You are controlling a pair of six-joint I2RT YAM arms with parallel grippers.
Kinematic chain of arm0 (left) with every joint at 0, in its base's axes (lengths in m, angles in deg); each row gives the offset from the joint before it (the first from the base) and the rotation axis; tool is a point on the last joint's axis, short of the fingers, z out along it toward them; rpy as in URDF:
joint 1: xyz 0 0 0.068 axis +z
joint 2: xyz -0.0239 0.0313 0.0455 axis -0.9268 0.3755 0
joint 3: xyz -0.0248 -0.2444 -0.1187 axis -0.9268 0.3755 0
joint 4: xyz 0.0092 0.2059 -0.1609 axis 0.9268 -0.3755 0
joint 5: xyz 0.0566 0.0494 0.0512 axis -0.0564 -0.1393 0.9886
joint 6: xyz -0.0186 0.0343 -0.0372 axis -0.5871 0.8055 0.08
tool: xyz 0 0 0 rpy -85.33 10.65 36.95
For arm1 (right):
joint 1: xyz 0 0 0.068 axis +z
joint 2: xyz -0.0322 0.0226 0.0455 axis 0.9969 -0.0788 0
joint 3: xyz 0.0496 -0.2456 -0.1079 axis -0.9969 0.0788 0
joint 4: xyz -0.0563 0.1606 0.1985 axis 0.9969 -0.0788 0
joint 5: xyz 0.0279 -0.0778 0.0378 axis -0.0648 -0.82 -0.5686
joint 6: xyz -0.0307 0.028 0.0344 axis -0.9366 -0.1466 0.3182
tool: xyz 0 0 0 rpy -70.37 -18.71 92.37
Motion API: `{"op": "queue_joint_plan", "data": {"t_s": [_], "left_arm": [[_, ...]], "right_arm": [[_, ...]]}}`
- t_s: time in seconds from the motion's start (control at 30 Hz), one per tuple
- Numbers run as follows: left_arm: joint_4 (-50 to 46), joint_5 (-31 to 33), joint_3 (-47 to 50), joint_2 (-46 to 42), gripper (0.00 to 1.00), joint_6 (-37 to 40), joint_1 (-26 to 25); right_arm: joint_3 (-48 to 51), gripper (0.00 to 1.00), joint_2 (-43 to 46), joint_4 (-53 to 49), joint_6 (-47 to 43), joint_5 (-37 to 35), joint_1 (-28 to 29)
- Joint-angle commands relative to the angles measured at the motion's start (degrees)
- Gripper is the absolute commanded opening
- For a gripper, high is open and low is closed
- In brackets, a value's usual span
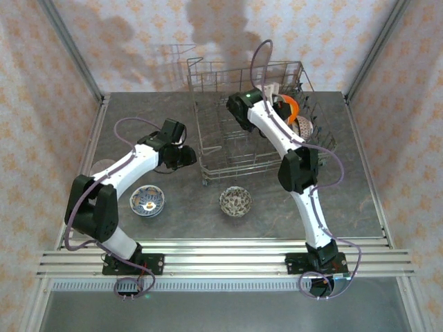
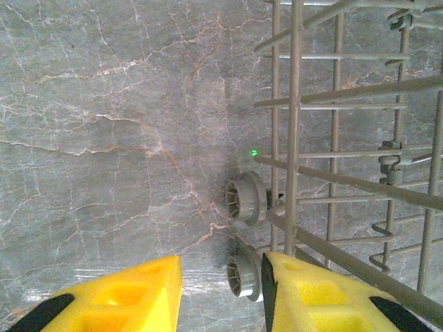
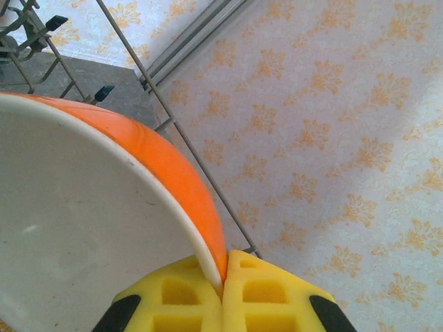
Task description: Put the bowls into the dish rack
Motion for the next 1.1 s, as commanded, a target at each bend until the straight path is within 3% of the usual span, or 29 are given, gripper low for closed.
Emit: {"op": "queue_joint_plan", "data": {"t_s": [0.0, 0.47, 1.07], "left_arm": [[0.45, 1.36, 0.87, -2.76, 0.37, 1.24, 1.03], [1.91, 1.52, 2.80, -4.76, 0.37, 1.22, 1.60], [4.48, 0.69, 6.85, -8.21, 0.38, -1.39, 1.56]], "right_arm": [[2.24, 0.00, 0.25, -8.92, 2.89, -4.68, 0.11], [9.35, 0.00, -0.49, -8.90, 3.72, -6.36, 0.63], [8.61, 0.00, -3.76, -8.96, 0.68, -3.07, 2.43]]}}
